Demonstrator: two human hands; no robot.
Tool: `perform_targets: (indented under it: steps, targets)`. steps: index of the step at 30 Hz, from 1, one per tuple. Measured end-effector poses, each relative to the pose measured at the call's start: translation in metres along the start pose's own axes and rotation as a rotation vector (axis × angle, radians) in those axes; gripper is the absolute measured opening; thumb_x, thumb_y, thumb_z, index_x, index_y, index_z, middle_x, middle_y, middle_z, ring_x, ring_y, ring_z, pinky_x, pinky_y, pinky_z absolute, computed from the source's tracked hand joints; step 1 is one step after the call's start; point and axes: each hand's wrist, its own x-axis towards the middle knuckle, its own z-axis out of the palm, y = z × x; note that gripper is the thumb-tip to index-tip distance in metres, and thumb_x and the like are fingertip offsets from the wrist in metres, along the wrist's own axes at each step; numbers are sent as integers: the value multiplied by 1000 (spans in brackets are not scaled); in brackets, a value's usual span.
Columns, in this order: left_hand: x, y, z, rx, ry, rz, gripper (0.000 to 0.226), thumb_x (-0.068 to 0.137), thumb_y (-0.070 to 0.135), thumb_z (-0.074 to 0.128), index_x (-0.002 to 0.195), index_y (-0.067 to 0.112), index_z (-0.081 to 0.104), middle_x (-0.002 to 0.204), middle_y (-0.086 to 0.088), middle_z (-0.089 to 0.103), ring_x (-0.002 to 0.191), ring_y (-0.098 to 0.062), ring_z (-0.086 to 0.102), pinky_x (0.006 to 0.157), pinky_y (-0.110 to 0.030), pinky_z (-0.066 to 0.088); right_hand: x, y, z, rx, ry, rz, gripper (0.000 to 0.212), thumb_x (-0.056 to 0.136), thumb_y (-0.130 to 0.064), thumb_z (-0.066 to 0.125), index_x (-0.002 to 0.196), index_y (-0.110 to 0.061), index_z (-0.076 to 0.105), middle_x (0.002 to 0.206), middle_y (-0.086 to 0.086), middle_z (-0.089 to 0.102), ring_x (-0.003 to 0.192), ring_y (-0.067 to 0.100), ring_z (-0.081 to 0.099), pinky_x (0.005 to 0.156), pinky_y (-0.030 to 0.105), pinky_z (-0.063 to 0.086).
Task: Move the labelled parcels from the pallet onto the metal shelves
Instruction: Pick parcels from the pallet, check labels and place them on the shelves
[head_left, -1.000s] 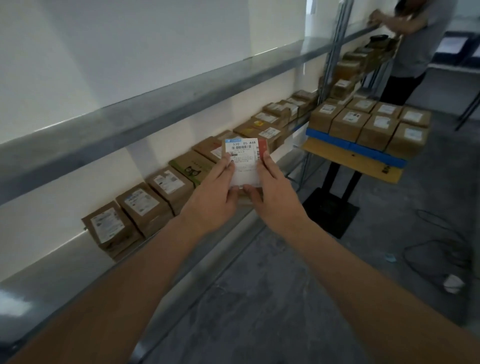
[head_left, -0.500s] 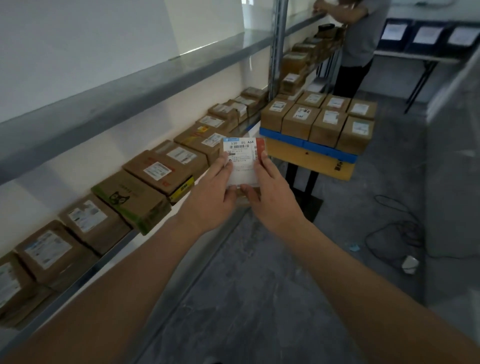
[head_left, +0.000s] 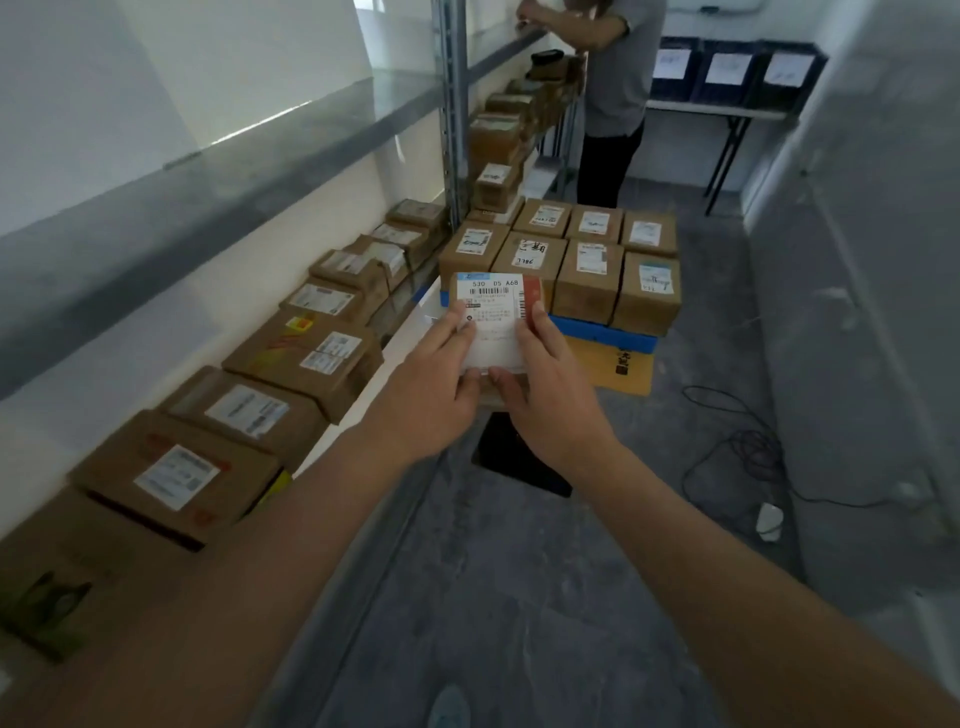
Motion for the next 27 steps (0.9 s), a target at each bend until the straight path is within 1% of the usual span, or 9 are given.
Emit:
perform_targets:
  steps: [2, 4, 7, 9, 13, 17, 20, 25, 27]
  targets:
    - [32, -13, 4, 11, -18, 26, 61, 104, 26, 53, 156, 2, 33, 170, -7, 15, 155, -23, 20, 124, -37, 28, 29, 8, 4, -27, 23, 24, 68, 103, -36, 53, 158, -8, 26, 170, 5, 6, 153, 19, 16, 116, 24, 21]
    - [63, -25, 7, 22, -47, 58, 61, 104, 30, 51, 157, 4, 33, 170, -5, 15, 153, -24, 23, 121, -40, 34, 55, 15, 7, -36, 34, 55, 68, 104, -36, 52, 159, -7, 23, 170, 5, 5, 154, 19, 14, 119, 28, 22]
    - [107, -37, 11, 25, -72, 105, 61, 104, 32, 51, 157, 6, 33, 170, -2, 15, 151, -24, 29, 118, -44, 39, 89, 26, 10, -43, 51, 98, 68, 104, -37, 51, 159, -8, 24, 170, 5, 4, 154, 20, 14, 118, 32, 29]
    - [133, -43, 15, 30, -88, 115, 62, 104, 33, 50, 158, 8, 32, 170, 0, 13, 150, -24, 30, 117, -44, 40, 111, 34, 11, -51, 61, 115, 67, 104, -37, 51, 158, -7, 25, 170, 6, 6, 154, 21, 17, 116, 33, 33]
    - [182, -54, 29, -11, -124, 121, 62, 104, 32, 51, 158, 9, 32, 171, 2, 12, 150, -24, 30, 116, -46, 40, 154, 56, 13, -54, 64, 166, 67, 104, -36, 51, 159, -9, 24, 170, 3, 4, 154, 22, 17, 115, 33, 34]
    - [235, -63, 48, -41, -146, 112, 62, 104, 30, 51, 159, 8, 30, 171, 3, 10, 154, -18, 21, 120, -38, 35, 199, 88, 19, -21, 52, 177, 65, 105, -36, 51, 158, -9, 26, 170, 1, 3, 154, 20, 15, 117, 35, 31]
    - [276, -68, 63, -56, -130, 94, 61, 105, 27, 53, 159, 7, 31, 171, 3, 11, 154, -16, 19, 119, -29, 31, 240, 116, 22, -8, 49, 165, 63, 104, -36, 52, 157, -10, 29, 170, 2, 6, 152, 22, 22, 114, 39, 37]
    - [348, -75, 90, -41, -117, 59, 60, 105, 25, 54, 158, 6, 33, 171, 0, 13, 155, -18, 18, 120, -28, 29, 309, 165, 25, 24, 29, 124, 62, 105, -36, 50, 157, -10, 29, 170, 1, 4, 154, 19, 14, 116, 39, 36]
    - [375, -77, 99, -36, -117, 41, 60, 104, 24, 55, 157, 5, 34, 170, 0, 14, 154, -19, 20, 119, -28, 31, 334, 184, 24, 38, 15, 113, 61, 104, -36, 51, 155, -9, 31, 170, 2, 4, 154, 21, 17, 117, 41, 38]
